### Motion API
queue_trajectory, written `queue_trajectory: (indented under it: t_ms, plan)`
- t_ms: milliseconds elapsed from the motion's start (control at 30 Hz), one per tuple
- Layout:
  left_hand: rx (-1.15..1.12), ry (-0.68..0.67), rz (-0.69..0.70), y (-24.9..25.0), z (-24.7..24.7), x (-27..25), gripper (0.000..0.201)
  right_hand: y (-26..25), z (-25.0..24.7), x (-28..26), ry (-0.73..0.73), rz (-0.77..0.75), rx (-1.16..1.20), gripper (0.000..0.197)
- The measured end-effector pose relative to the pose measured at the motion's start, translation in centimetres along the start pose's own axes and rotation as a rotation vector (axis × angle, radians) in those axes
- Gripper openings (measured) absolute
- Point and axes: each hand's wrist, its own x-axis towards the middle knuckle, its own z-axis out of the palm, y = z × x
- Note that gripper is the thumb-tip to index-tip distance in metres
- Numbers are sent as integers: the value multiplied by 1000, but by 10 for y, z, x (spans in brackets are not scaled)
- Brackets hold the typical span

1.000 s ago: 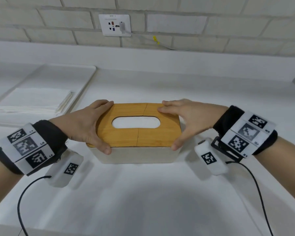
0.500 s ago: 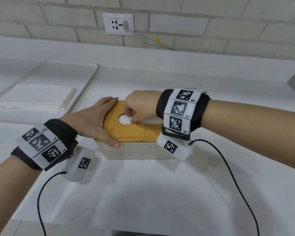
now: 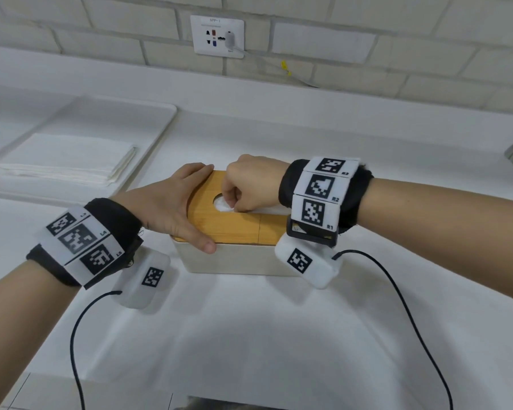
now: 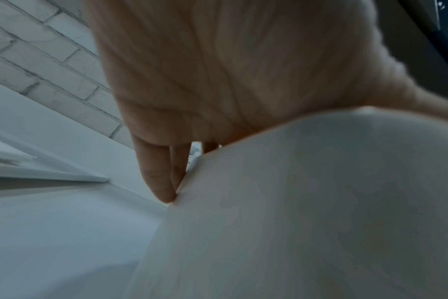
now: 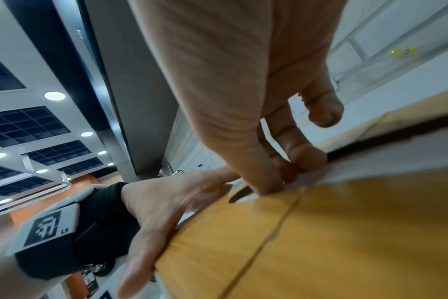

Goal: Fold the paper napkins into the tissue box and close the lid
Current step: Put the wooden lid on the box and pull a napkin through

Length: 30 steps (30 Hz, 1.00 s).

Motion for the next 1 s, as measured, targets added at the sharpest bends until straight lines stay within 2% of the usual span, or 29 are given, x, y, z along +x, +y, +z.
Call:
queue_trajectory:
  t_ms: [133,267,400,500,600,667,733,867,1000]
  plan:
    - [40,-22,-17,1,-3,1,171,0,-6,-5,-10,7,-66,10]
    - [67,-46,-33,4,-5,2,172,2,-10,-9,-54,37,-114,20]
    - [62,-53,-49,4,-4,1,173,7,-15,-15,-86,83,-122,9]
    - [68,-54,-55,4,-4,1,172,13,-20,-18,-92,113,-55,20]
    - [85,-51,-53,4,-5,2,173,9,-19,-13,-63,106,36,7]
    - [89,-45,-38,3,-5,3,172,2,-13,-5,-63,93,50,26]
    - [80,-39,-23,3,-4,3,170,-1,-7,2,-17,77,62,28]
    - [51,-31,-14,0,-3,3,166,-1,-5,0,-8,32,95,10]
    - [48,-28,-29,0,-2,2,171,4,-8,-11,-56,5,10,26]
